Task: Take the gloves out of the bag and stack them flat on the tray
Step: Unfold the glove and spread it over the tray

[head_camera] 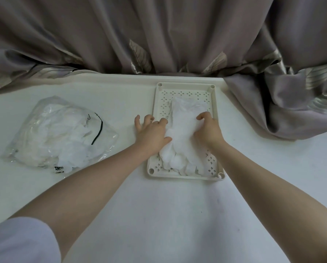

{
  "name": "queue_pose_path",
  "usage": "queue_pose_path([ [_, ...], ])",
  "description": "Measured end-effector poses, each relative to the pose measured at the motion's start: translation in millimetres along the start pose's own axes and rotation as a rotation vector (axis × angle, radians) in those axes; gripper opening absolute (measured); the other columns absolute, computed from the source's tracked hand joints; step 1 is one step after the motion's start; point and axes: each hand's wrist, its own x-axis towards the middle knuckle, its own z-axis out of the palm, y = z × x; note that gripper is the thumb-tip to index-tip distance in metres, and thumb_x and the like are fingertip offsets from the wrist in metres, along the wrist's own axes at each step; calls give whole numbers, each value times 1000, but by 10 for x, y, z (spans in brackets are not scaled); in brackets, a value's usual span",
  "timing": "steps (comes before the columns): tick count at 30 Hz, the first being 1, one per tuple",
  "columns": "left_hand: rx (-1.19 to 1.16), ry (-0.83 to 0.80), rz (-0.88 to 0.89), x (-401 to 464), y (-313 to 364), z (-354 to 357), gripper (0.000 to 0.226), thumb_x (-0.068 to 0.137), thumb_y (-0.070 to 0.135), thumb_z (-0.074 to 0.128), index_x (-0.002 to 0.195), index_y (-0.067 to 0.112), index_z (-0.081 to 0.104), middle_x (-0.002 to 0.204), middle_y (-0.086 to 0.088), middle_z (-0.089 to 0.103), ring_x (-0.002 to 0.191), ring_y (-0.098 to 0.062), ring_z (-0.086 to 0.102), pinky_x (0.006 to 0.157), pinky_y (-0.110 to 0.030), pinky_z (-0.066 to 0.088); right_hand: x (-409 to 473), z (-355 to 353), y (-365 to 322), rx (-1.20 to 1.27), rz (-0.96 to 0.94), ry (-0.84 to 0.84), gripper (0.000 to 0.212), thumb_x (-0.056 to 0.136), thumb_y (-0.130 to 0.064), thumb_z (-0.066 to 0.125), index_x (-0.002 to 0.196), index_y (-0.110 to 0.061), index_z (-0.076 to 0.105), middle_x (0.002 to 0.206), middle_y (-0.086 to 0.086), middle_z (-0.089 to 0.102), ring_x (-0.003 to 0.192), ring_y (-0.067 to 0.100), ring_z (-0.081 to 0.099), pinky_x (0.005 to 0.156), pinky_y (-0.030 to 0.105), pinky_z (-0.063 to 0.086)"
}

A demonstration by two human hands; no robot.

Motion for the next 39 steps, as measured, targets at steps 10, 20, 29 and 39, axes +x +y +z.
queue_pose_path([
  [10,131,135,199,145,32,-122,52,98,24,41,146,36,25,144,-3,32,135,-23,23,110,-43,4,84,28,-98,-363,-205,142,62,86,-20,58,142,-20,33,157,17,-6,142,35,10,113,40,21],
  [20,113,-157,93,-146,-325,-228,55,99,44,34,149,33,16,158,-3,-16,144,-27,-13,116,-43,-4,-207,136,-160,-807,-39,-363,129,64,-82,56,146,-28,-27,150,8,-38,138,29,-36,112,56,-18],
  [29,-8,211,93,-563,-984,-488,32,95,20,47,125,21,56,157,-3,12,145,-26,-2,112,-37,-1,-539,527,-1038,-288,-406,-40,46,92,-40,54,132,-17,51,155,10,25,145,26,11,114,35,9],
  [39,263,194,-45,-976,-2026,-876,35,91,8,50,116,29,63,157,-3,-18,143,-35,-12,113,-49,-10,-797,1546,-1713,-261,-533,-370,27,98,-13,45,117,-4,62,109,8,65,99,26,58,83,26,41],
])
